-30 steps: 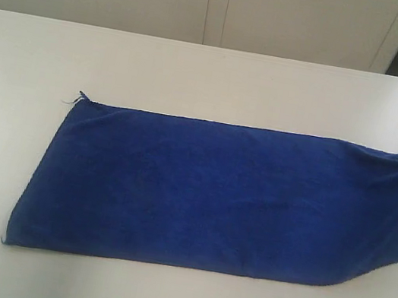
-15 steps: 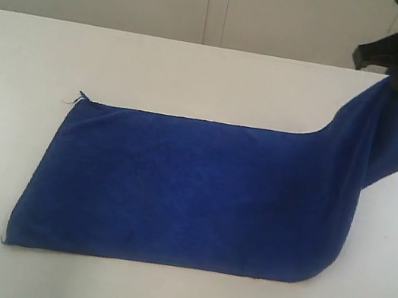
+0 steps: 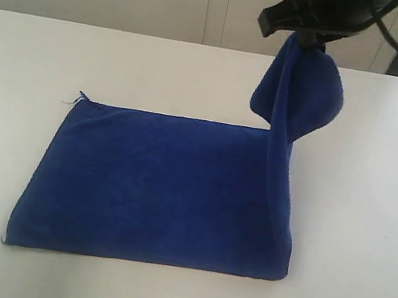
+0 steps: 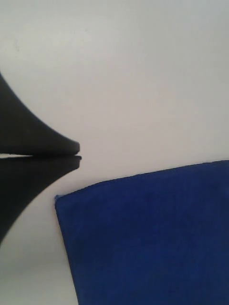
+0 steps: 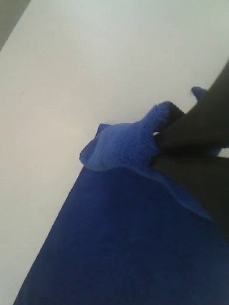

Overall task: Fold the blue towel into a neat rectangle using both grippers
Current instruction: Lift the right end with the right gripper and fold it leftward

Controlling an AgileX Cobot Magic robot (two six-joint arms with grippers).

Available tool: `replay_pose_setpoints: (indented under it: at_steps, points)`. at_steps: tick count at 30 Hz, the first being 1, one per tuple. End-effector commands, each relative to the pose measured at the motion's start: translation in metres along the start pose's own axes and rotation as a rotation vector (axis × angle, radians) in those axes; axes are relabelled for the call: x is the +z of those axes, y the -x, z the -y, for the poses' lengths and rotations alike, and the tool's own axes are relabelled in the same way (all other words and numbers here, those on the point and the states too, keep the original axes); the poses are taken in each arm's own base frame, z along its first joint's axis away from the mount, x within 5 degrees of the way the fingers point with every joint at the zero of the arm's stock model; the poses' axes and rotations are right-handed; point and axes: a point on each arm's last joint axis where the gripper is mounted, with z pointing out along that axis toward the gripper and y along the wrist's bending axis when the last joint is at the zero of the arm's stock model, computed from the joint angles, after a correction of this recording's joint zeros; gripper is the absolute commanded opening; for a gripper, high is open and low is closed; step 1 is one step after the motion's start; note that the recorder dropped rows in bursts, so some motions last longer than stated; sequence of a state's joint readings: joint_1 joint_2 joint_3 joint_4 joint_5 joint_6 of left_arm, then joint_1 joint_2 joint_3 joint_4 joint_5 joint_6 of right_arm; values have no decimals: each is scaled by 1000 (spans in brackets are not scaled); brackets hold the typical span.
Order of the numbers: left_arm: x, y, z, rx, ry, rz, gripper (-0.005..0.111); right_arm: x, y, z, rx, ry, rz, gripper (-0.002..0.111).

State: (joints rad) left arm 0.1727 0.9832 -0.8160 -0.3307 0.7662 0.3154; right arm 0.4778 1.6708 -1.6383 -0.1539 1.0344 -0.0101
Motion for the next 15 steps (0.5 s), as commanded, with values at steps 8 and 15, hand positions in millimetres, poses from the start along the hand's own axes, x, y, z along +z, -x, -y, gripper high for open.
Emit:
replay_pose_setpoints:
  at_steps: [8, 15]
  points:
    - [-1, -2, 2, -1, -11, -2, 0, 23, 33, -91, -212, 122, 48, 0]
    - [-1, -2, 2, -1, -11, -2, 0, 56, 43, -171, -343, 214, 54, 0]
